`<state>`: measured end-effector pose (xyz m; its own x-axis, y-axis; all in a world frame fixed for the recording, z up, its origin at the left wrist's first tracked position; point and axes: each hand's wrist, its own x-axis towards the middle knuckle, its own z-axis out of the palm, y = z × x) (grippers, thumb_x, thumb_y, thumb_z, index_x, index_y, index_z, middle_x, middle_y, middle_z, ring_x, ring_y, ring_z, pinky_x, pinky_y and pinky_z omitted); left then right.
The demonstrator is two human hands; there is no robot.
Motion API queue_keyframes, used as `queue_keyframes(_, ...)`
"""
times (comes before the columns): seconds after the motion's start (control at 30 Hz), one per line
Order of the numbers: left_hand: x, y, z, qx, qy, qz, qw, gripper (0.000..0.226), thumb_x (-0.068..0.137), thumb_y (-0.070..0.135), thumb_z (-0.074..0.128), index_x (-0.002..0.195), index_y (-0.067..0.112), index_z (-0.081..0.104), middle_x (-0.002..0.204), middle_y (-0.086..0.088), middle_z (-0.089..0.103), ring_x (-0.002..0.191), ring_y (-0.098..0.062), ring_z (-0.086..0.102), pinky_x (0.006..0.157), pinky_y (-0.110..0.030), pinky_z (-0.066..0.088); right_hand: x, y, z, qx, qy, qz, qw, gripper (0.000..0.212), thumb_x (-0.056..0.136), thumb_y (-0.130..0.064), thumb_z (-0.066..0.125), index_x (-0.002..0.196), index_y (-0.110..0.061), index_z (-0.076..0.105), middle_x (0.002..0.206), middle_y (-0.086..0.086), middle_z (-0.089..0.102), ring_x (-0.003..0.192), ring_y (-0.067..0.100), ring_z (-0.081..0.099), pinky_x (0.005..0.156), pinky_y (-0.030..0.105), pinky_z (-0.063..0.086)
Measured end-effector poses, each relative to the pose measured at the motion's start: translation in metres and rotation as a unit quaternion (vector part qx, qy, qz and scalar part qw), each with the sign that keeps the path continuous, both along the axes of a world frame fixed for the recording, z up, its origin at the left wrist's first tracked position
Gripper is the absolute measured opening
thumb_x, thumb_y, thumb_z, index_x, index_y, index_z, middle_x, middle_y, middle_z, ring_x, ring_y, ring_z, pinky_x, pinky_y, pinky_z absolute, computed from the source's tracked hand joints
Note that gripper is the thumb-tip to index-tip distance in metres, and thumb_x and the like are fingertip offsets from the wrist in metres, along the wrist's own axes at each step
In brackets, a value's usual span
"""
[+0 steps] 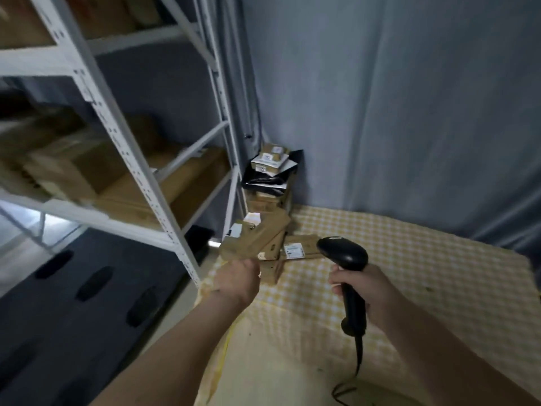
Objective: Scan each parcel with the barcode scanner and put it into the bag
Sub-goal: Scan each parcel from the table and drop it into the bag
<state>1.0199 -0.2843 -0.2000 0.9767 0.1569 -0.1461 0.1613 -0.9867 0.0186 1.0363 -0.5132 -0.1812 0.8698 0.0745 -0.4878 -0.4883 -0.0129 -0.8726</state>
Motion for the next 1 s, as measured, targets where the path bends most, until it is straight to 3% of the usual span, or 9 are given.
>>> queue_keyframes(0.37, 0.017, 0.073, -0.038, -0.094, 0.025, 0.101, 0.990, 0.029, 0.092, 0.021, 0.051, 0.120, 0.024, 0.059, 0.123, -0.002, 0.060, 0.109, -0.023, 0.059, 0.085, -0.028, 0.045, 0.051, 0.079, -0.035, 0.001, 0.036, 0.056, 0.998, 0.014, 0.077, 0.011, 0.066, 0.089, 0.003, 0.066, 0.074, 0.016, 0.061, 0.062, 0.022, 0.058, 0.058, 0.028, 0.047)
queue_keyframes(0.7, 0.142, 0.093, -0.075, -0.146, 0.047, 0.101, 0.983, 0.041, 0.087, -0.002, 0.049, 0.114, 0.025, 0.063, 0.117, -0.003, 0.063, 0.108, -0.020, 0.061, 0.090, -0.026, 0.048, 0.154, 0.095, -0.069, -0.019, 0.081, 0.059, 0.995, 0.012, 0.074, 0.009, 0.069, 0.080, -0.002, 0.068, 0.070, 0.012, 0.064, 0.063, 0.022, 0.060, 0.054, 0.024, 0.049)
queue_keyframes(0.87, 0.186, 0.104, -0.105, -0.164, 0.064, 0.116, 0.978, 0.046, 0.085, -0.007, 0.046, 0.114, 0.024, 0.064, 0.116, -0.004, 0.063, 0.108, -0.021, 0.060, 0.090, -0.026, 0.047, 0.203, 0.108, -0.089, -0.046, 0.109, 0.079, 0.990, 0.011, 0.073, 0.010, 0.068, 0.075, -0.001, 0.067, 0.062, 0.013, 0.060, 0.057, 0.023, 0.055, 0.060, 0.031, 0.045)
queue_keyframes(1.0, 0.207, 0.122, -0.128, -0.168, 0.093, 0.140, 0.971, 0.040, 0.086, 0.000, 0.048, 0.114, 0.025, 0.063, 0.118, -0.003, 0.062, 0.109, -0.022, 0.060, 0.090, -0.026, 0.046, 0.230, 0.127, -0.104, -0.062, 0.134, 0.087, 0.985, 0.011, 0.073, 0.010, 0.069, 0.077, -0.001, 0.067, 0.064, 0.012, 0.062, 0.059, 0.023, 0.057, 0.067, 0.033, 0.047)
